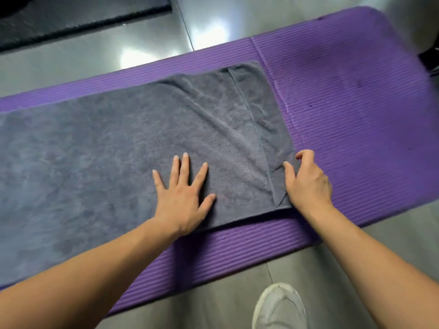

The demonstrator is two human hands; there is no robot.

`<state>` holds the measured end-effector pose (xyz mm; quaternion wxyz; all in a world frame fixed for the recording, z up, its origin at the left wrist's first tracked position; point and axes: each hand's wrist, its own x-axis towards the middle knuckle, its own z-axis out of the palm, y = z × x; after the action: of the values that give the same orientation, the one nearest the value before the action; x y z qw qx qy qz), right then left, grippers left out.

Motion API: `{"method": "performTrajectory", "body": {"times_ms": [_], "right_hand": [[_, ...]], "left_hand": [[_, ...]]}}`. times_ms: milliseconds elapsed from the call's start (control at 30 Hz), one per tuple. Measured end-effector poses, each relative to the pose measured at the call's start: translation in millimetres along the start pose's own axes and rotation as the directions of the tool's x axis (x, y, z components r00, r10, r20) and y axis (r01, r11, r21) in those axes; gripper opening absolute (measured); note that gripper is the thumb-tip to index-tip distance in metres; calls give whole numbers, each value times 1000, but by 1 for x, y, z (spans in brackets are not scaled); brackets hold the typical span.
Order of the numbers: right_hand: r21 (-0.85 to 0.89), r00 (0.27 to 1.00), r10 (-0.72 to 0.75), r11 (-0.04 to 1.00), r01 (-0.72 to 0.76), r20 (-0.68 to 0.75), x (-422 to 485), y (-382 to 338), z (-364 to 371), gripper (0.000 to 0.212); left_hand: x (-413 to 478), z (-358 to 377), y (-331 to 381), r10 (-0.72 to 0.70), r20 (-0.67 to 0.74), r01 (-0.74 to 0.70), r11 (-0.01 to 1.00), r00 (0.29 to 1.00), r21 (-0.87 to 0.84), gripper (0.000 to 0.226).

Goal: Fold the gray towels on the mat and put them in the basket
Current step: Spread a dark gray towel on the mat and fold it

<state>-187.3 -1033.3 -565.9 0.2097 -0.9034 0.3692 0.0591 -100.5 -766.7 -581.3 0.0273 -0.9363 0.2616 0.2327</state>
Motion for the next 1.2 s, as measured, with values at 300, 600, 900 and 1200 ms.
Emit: {"method": "performTrajectory", "body": {"times_ms": [300,600,900,1200], "right_hand": [[-148,981,-184,973,175,-53,-1,20,2,39],[168,981,-158,970,175,-108,118,-46,-2,42],[206,993,-100,975,87,56,247,-139,-20,30],[61,988,-137,988,141,-70,253,-138,-19,49]], "left_hand": [[-2,10,13,-62,-54,61,998,997,-24,92],[32,-19,-23,-295,-40,284,943,955,-171,89],[73,-44,-54,-435,30,429,872,900,-234,103],[83,-42,-61,-553,95,558,791,827,-252,107]]}}
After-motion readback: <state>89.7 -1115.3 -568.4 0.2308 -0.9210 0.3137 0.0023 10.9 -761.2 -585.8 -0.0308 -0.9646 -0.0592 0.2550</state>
